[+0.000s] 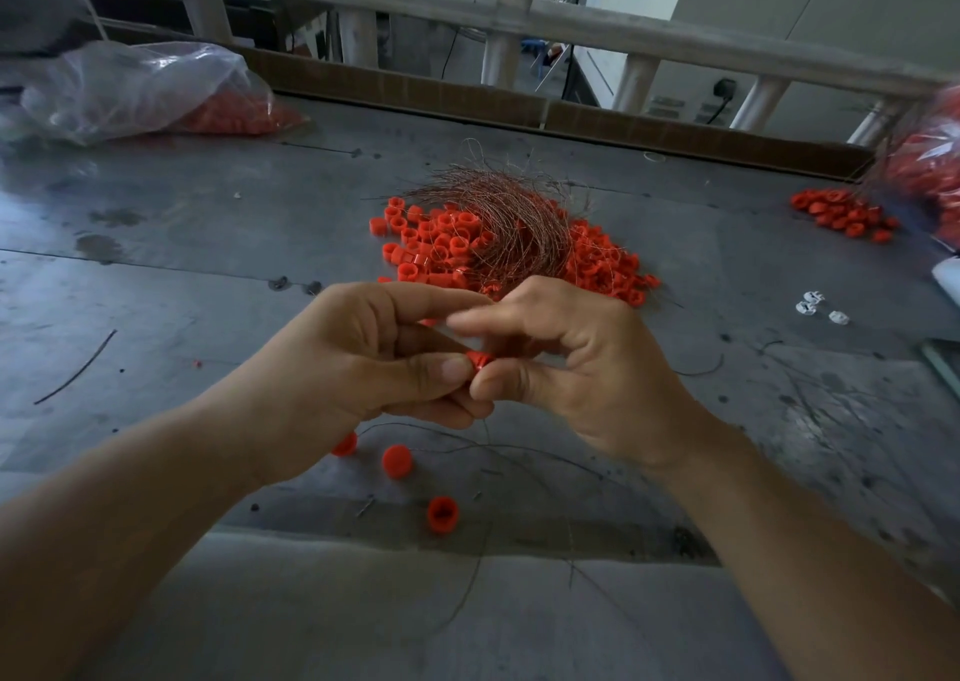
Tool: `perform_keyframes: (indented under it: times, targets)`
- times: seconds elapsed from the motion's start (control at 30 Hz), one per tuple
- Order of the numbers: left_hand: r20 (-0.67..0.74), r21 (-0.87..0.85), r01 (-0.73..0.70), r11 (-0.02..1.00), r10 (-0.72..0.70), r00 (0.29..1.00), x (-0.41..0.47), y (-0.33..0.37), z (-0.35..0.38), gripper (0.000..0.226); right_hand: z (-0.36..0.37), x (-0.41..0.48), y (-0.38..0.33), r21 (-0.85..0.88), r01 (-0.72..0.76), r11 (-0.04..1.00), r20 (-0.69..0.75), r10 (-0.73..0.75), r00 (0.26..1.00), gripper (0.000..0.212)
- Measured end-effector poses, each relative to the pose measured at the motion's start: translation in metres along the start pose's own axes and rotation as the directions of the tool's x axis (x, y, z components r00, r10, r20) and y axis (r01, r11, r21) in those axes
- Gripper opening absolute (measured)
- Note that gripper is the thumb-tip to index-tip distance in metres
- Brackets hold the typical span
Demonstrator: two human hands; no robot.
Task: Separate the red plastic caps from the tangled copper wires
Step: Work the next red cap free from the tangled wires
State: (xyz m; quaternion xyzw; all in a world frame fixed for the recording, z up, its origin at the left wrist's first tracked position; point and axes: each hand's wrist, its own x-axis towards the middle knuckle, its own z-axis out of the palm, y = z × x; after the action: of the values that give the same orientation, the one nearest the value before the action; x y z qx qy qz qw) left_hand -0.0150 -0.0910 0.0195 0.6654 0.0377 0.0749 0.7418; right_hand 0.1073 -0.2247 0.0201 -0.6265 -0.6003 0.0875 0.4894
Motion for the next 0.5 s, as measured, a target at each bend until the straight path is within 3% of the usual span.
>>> perform_keyframes:
  times: [0.13,0.2,0.27,0.37,0.5]
  targets:
    - [-0.005,-0.029,0.026,0.999,-0.026,1.000,0.0004,-0.0019,-0.0005,0.040,-0.0002,0.0010,-0.0024,-0.096,0.021,0.995,0.091,-0.012,0.996,0.023]
    - [0.042,-0.073,0.013,0.997,-0.010,0.999,0.0002,-0.0007,0.0004,0.044,0.0022,0.0013,-0.0040,-0.143,0.039,0.989,0.065,-0.030,0.997,0.040]
    - [0.051,-0.034,-0.026,0.999,0.027,0.998,-0.0005,-0.0016,0.0027,0.064,0.0043,0.0010,-0.0049,-0.184,0.041,0.982,0.065,-0.030,0.997,0.042]
    - [-0.001,0.127,-0.086,0.988,0.087,0.996,-0.0007,-0.0069,0.0067,0.065,0.0057,-0.0025,-0.0020,-0.226,0.017,0.974,0.109,0.008,0.994,0.017]
    - [0.006,0.129,-0.111,0.985,0.111,0.994,-0.0025,-0.0075,0.0094,0.069,0.0058,-0.0043,-0.0046,-0.205,0.007,0.979,0.122,0.019,0.992,0.005]
